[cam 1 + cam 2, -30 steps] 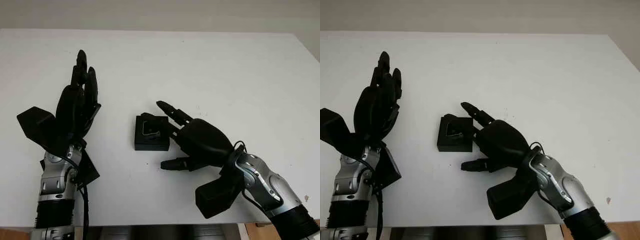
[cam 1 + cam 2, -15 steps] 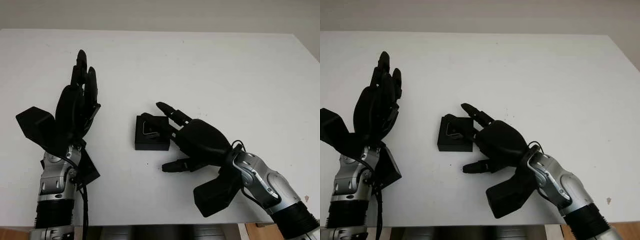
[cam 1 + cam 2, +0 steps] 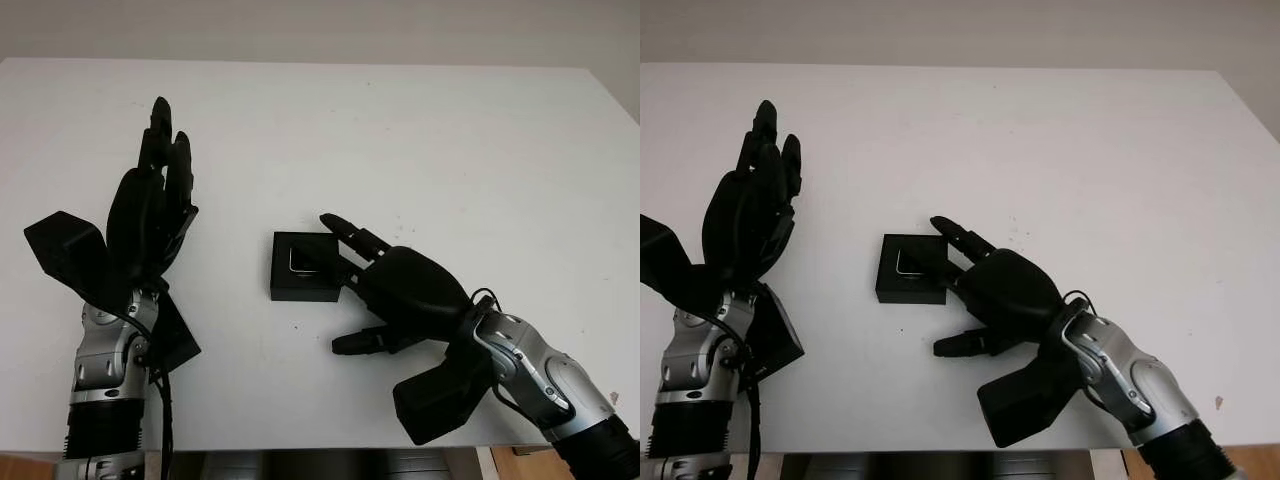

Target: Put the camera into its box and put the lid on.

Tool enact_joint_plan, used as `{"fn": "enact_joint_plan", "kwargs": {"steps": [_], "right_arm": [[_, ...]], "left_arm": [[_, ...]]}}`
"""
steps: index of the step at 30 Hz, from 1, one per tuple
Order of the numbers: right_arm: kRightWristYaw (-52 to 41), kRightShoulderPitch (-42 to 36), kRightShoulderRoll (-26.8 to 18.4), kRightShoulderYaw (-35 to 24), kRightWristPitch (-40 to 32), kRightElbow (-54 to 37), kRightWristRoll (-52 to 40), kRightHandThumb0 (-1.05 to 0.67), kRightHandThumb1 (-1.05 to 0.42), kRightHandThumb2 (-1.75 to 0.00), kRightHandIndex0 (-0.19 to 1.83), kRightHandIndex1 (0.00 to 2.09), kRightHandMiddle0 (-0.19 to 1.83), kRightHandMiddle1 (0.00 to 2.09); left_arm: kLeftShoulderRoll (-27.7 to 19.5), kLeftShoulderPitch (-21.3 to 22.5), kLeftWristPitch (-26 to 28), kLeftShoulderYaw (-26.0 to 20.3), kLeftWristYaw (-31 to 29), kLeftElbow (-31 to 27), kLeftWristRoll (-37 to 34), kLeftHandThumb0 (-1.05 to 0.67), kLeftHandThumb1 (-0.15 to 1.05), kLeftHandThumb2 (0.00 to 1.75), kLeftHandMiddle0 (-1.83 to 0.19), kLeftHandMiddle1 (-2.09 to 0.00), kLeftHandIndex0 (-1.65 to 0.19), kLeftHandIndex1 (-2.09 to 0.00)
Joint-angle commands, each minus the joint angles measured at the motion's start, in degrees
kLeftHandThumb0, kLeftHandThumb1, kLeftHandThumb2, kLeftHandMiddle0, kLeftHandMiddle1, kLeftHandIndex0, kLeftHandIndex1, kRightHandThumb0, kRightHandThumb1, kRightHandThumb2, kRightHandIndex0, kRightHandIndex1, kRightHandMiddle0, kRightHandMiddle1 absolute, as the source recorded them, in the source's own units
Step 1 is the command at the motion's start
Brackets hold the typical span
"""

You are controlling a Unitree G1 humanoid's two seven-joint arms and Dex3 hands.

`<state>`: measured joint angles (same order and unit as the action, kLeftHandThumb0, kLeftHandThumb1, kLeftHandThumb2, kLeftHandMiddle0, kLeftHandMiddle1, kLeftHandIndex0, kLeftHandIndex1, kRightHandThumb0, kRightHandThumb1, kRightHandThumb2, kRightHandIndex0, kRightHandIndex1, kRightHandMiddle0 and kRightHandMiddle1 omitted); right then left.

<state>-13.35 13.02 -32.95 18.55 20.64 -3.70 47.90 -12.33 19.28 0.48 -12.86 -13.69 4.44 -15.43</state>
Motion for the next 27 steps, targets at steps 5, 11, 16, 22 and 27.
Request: {"fn": "enact_joint_plan", "kwargs": {"steps": [5,11,16,22,27], "right_arm": [[-2.38,-2.36,-1.63,-0.23,-1.32,-1.24,-0.42,-0.94,-1.05,-0.58,-0.12,0.06,0.24,0.12],[3.25,-2.19,6.49,-5.95,-0.44,1.51,-17.45,-0.81,-1.05,-0.58,-0.16,0.05,-0.09,0.01],[4.68,-1.05,14.73,-12.31,-5.23,1.01,-34.57,-0.74,-1.05,-0.59,-0.07,0.09,-0.02,0.07],[2.72,3.76,16.44,-17.47,-11.86,2.03,-43.83,-0.7,-1.05,-0.58,0.05,0.12,0.08,0.1],[1.56,5.85,17.53,-20.77,-17.65,1.93,-50.67,-0.69,-1.05,-0.54,0.09,0.12,0.1,0.1]], "left_arm": [[-0.65,0.14,-0.15,-0.13,-0.23,-0.45,0.02,-0.8,1.05,0.57,0.19,0.0,0.19,0.0],[-1.1,-0.11,0.23,-0.16,0.49,-1.43,0.54,-0.8,1.05,0.57,0.19,0.0,0.19,0.0],[-2.83,-0.4,-0.52,-0.31,0.29,-3.3,1.78,-0.79,1.05,0.59,0.19,0.0,0.19,0.0],[-8.08,-2.06,-0.13,-2.32,-1.99,-8.08,1.98,-0.78,1.05,0.58,0.19,-0.01,0.19,-0.01],[-15.66,-2.31,-5.32,-4.77,-11.25,-5.71,0.84,-0.74,1.05,0.58,0.13,-0.06,0.12,-0.05]]}}
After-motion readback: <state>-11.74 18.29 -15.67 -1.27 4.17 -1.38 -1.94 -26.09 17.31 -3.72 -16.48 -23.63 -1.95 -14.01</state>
